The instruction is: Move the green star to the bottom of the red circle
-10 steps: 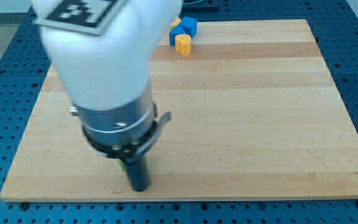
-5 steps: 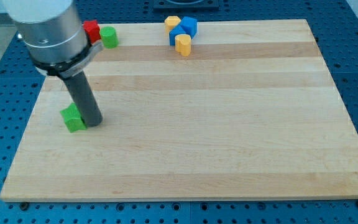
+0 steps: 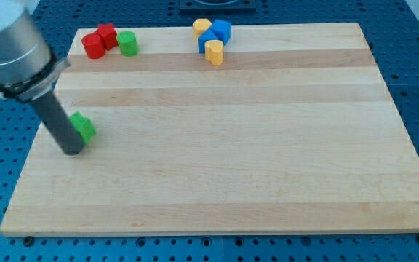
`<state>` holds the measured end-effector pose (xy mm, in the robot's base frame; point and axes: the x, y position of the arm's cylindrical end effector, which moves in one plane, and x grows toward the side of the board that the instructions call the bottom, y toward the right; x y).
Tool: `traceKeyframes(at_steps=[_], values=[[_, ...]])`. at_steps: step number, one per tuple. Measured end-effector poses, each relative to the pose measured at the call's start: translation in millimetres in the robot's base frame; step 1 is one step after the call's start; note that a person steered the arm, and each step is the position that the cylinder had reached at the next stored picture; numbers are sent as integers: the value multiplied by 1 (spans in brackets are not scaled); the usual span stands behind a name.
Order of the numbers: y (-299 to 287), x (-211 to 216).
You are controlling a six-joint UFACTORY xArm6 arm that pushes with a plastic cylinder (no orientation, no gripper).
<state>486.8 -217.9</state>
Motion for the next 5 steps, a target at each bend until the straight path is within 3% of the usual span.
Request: traceKeyframes(at_steps=[5], values=[[-33,-190]])
